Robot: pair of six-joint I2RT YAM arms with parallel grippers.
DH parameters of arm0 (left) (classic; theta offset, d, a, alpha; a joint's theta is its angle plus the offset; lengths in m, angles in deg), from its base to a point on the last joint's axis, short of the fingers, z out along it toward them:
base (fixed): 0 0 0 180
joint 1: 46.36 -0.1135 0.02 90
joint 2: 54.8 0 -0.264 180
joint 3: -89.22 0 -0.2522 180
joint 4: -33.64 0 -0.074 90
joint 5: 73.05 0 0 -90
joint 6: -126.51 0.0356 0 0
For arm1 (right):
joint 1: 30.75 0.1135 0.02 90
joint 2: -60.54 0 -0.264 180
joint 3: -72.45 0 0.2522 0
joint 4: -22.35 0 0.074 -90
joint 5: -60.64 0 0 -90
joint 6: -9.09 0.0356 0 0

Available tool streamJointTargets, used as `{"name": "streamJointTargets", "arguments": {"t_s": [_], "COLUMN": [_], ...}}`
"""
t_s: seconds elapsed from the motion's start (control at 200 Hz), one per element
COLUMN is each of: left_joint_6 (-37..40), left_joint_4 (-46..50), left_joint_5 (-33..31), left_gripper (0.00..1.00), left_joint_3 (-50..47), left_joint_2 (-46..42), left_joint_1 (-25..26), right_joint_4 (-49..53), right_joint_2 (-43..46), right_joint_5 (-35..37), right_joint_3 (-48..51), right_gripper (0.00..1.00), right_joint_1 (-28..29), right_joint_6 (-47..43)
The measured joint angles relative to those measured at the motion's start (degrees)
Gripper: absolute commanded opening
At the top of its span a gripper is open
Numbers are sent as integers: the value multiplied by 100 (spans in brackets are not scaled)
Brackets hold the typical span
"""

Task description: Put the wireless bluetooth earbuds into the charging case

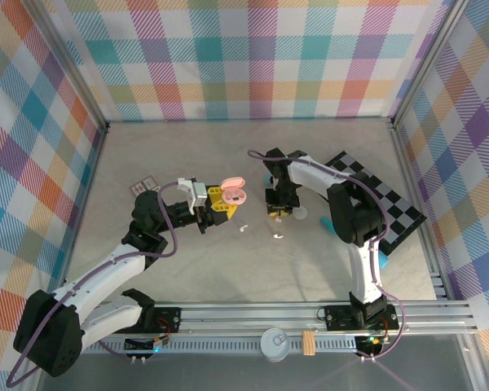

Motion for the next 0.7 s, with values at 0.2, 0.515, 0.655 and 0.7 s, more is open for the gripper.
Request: {"name": "streamJointTargets", "arguments": {"t_s": [0.2, 0.515, 0.655, 0.7], "left_joint_6": [-2, -2, -2, -2], "left_joint_4": [0, 0, 0, 0], "left_joint_5": [2, 4, 7, 7], "left_gripper": [25, 25, 25, 25], "left_joint_3": [0, 0, 0, 0], "left_joint_2": [31, 44, 44, 44], "left_joint_1": [-4, -4, -4, -4], "right_joint_4": [2, 4, 7, 7], "right_joint_2": [-24, -103, -103, -103], "right_joint_5": [-13, -13, -15, -13], "right_joint_3": [24, 26, 24, 24], "right_gripper": [24, 23, 18, 17], "right_joint_1": [0, 0, 0, 0], "right_joint_6": [0, 0, -7, -7]}}
